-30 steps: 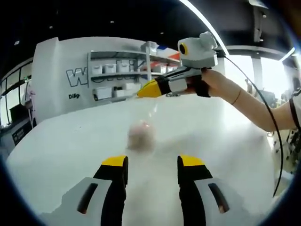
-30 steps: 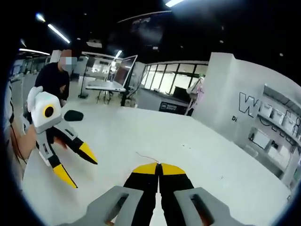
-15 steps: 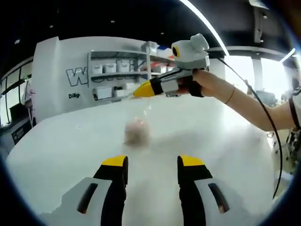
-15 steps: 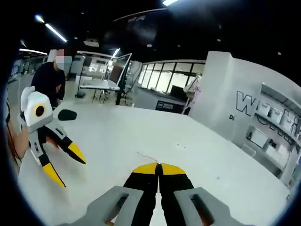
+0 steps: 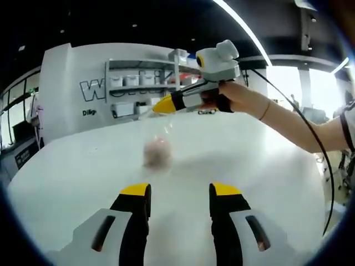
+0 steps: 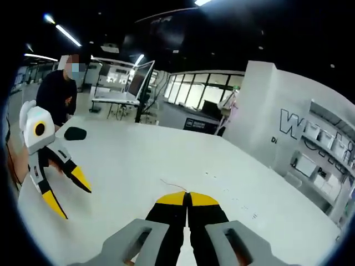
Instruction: Open the resealable bag by pulling the two sides of the seal apart until the entire bag opening is separated and visibly accessible.
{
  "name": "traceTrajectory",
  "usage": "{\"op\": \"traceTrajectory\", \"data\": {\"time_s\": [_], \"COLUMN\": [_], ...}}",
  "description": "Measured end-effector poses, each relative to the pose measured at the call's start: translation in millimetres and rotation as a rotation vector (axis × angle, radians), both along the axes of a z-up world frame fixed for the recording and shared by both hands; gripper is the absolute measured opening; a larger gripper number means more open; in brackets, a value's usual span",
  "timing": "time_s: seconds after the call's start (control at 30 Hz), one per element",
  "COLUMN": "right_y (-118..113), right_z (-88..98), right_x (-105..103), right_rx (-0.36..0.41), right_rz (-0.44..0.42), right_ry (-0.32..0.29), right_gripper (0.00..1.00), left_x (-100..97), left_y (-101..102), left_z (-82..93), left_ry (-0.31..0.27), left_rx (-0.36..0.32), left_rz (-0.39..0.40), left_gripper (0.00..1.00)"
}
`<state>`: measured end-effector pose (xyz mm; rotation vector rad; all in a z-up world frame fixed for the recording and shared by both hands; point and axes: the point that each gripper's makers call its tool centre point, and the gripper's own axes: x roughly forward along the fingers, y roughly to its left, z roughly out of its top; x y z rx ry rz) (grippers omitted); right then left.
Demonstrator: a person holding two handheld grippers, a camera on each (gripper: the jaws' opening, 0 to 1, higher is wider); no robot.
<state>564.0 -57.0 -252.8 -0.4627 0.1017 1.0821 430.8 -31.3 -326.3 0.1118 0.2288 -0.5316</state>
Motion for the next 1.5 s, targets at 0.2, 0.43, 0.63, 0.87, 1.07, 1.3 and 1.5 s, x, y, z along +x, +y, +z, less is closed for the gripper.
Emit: {"op": "traceTrajectory", "data": {"time_s": [0.2,0.43,0.63,0.87,1.07,1.3,1.5], "right_y": [5,8,10,10,10,8,6], "right_z": [-0.4,-1.7,0.8,6.5,7.4,5.3,6.3], "right_x": [9,19,29,36,43,50,57], "right_rx": [-0.003,-0.014,-0.013,-0.008,-0.017,-0.015,-0.012], "right_rz": [0.004,0.005,0.006,0.006,0.009,0.007,0.000], "right_ry": [-0.007,-0.021,-0.024,-0.035,-0.047,-0.044,-0.058], "right_gripper": [0.00,0.00,0.00,0.00,0.00,0.00,0.00], "left_x": [1.2,2.9,3.5,3.6,3.6,4.2,4.3], "left_y": [3,11,15,15,14,15,16], "left_z": [0.0,5.2,5.3,5.2,5.4,5.2,5.2], "left_ry": [-0.003,-0.023,-0.026,-0.025,-0.024,-0.023,-0.023], "left_rx": [0.003,-0.030,-0.032,-0.031,-0.037,-0.039,-0.047], "left_rz": [0.015,0.048,0.064,0.064,0.063,0.068,0.072], "left_gripper": [0.43,0.45,0.46,0.47,0.48,0.49,0.49]}}
